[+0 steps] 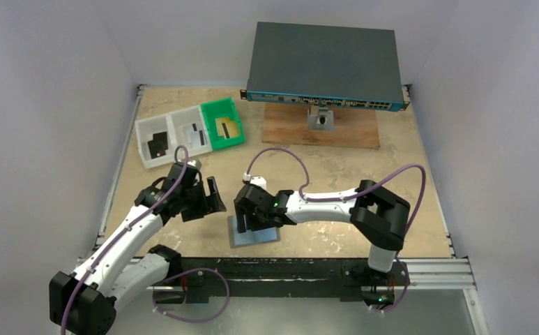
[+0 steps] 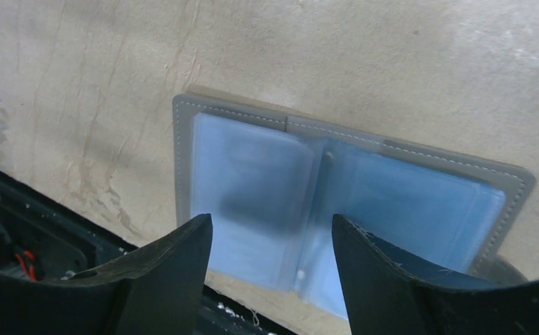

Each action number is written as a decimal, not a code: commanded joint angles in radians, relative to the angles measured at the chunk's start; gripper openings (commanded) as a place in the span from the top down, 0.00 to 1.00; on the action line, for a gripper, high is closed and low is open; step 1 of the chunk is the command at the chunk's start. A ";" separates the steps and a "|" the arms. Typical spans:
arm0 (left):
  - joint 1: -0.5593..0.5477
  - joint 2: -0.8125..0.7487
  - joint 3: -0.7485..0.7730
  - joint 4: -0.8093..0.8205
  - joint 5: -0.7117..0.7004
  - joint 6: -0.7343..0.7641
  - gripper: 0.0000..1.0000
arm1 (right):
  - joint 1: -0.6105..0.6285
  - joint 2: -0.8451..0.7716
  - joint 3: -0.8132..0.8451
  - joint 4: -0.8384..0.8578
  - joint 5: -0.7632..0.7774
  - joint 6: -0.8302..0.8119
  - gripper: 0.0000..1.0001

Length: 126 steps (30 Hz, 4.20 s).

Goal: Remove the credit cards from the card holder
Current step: Remove the credit card from the card holder.

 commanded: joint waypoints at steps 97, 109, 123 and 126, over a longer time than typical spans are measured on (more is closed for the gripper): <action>-0.230 0.291 -0.047 0.387 0.284 -0.068 1.00 | -0.150 -0.246 -0.280 0.316 -0.191 0.093 0.56; -0.283 0.534 0.041 0.536 0.338 -0.136 1.00 | -0.151 -0.452 -0.360 0.133 0.004 0.139 0.55; -0.289 0.514 0.086 0.437 0.271 -0.103 1.00 | -0.071 -0.340 -0.233 0.082 0.039 0.042 0.55; -0.287 0.489 0.091 0.396 0.249 -0.088 0.99 | -0.037 -0.297 -0.185 0.074 0.050 0.031 0.55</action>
